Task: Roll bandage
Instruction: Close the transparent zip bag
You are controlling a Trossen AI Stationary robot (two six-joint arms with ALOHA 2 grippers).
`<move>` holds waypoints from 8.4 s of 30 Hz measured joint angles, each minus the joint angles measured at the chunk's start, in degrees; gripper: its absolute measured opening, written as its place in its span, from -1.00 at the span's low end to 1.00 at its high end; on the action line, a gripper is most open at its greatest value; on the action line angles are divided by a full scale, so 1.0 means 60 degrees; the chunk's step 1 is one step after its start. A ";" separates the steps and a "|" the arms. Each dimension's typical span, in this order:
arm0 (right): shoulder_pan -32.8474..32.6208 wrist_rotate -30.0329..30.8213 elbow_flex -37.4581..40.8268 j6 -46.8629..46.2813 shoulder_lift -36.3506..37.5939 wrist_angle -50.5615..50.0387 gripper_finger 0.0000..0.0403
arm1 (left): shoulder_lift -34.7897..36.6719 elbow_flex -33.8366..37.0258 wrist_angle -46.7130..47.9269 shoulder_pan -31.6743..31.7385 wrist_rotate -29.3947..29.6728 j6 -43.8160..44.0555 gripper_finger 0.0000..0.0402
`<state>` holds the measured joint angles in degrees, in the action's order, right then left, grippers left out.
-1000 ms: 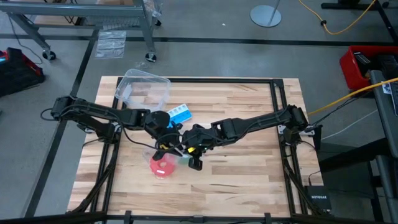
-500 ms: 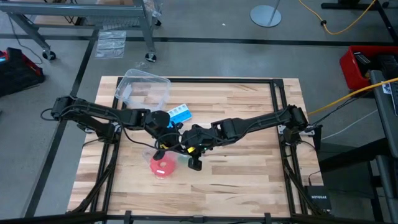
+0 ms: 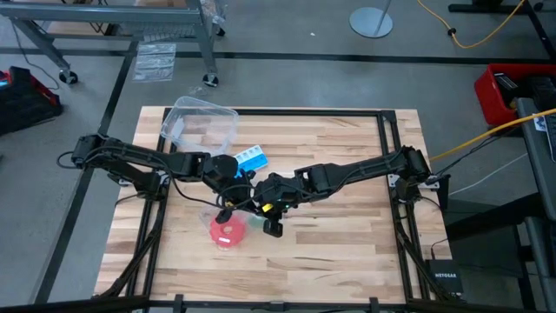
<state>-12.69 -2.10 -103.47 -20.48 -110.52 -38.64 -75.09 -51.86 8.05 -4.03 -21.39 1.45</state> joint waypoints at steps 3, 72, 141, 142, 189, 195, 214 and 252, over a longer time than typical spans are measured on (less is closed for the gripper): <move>-0.0001 -0.0011 -0.0001 -0.0001 0.0000 0.0027 -0.58 | 0.0000 0.0000 0.0036 0.0000 0.0000 0.0007 -1.00; -0.0004 0.0170 0.0002 -0.0035 0.0091 0.0267 -0.89 | 0.0430 0.0004 0.0265 -0.0011 -0.0066 0.0936 -1.00; 0.1118 0.0244 0.0013 0.0001 0.0372 0.0362 -0.49 | 0.1643 -0.0018 0.1067 0.1701 -0.0474 0.0867 -1.00; 0.1118 0.0246 0.0013 -0.0001 0.0372 0.0362 -0.49 | 0.1643 -0.0015 0.1067 0.1701 -0.0471 0.0867 -1.00; 0.1104 -0.0124 -0.0005 0.0242 0.0397 0.0529 -0.86 | 0.2051 0.0000 0.1013 0.1289 -0.0160 -0.0325 -0.91; 0.1111 -0.0471 -0.0001 0.0471 0.0393 0.0955 -0.87 | 0.2051 0.0000 0.1024 0.1169 -0.0157 -0.0543 -0.62; 0.1111 -0.0519 0.0010 0.0491 0.0382 0.1072 -0.86 | 0.2040 -0.0007 0.1360 0.1179 -0.0146 -0.0795 -0.97; 0.1111 0.0152 0.0013 0.0515 0.0375 0.1380 -0.79 | 0.2044 -0.0018 0.1587 0.1180 -0.0160 -0.0598 -1.00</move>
<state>-6.02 -1.19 -103.39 -17.39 -108.27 -30.36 -62.83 -51.96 17.58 3.05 -22.35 -2.14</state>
